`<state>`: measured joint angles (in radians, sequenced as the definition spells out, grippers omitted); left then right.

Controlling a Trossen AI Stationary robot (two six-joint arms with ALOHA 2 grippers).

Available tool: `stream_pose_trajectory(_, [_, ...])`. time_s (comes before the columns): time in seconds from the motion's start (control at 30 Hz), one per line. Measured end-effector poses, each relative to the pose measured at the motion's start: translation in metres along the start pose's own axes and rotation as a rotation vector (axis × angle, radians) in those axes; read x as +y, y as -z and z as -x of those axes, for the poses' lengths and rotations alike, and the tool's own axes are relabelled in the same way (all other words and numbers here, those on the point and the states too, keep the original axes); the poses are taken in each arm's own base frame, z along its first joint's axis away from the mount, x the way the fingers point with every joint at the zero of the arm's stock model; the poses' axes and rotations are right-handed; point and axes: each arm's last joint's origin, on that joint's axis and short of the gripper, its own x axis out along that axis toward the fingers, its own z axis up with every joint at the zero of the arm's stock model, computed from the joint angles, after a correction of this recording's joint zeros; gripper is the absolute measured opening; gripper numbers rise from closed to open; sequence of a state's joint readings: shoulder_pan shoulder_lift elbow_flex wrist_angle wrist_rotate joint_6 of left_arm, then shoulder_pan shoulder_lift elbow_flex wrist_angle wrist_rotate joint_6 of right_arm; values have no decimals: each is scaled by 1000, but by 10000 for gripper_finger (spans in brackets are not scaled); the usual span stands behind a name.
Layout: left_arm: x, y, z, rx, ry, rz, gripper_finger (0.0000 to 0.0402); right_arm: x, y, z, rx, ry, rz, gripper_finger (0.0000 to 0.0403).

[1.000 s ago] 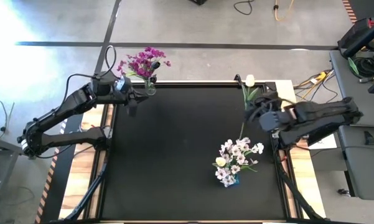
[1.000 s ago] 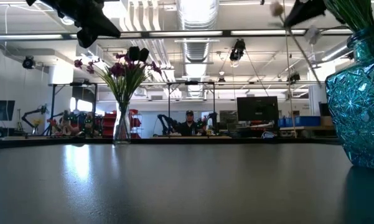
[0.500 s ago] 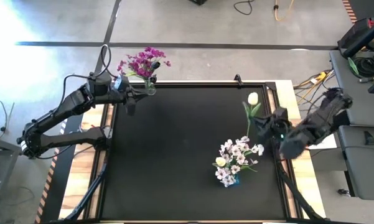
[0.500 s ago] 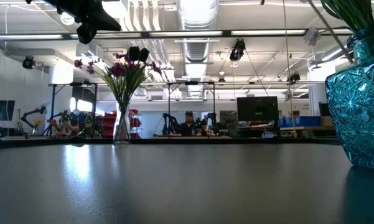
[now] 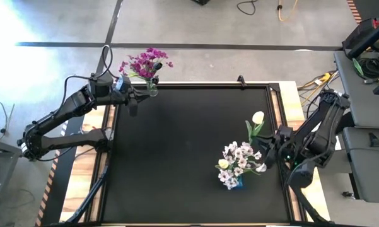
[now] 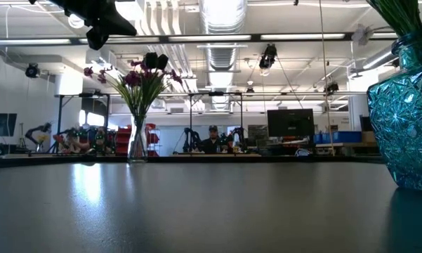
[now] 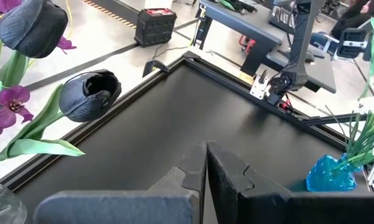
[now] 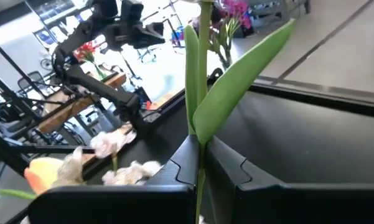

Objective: Sort flowers into vase by color
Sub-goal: Put the white tulip into the blue vase

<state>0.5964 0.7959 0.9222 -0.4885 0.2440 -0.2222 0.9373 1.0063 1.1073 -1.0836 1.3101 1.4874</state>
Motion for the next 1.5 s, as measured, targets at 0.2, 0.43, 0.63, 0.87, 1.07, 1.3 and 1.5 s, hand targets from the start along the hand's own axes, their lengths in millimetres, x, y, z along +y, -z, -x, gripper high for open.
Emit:
stream_pose_trajectory(0.2, [0, 0, 0, 0, 0, 0, 0, 14, 7, 0, 5, -2, -9, 12])
stream_pose_trajectory(0.43, [0, 0, 0, 0, 0, -3, 0, 24, 21, -4, 6, 12, 52, 12])
stream_pose_trajectory(0.63, [0, 0, 0, 0, 1, -3, 0, 33, 42, -9, 15, 32, 164, 12])
stream_pose_trajectory(0.87, [0, 0, 0, 1, 9, -4, 0, 39, 59, -12, 115, 45, 155, 13])
stream_pose_trajectory(1.07, [-1, 0, 1, 2, 17, -4, 0, 40, 64, -12, 244, 48, 117, 42])
stream_pose_trajectory(1.3, [-1, 0, 1, 6, 35, -5, 0, 46, 52, -7, 332, 24, 98, 122])
stream_pose_trajectory(1.5, [-2, 0, 0, 12, 55, -22, 0, 62, 23, 1, 367, -42, 139, 165])
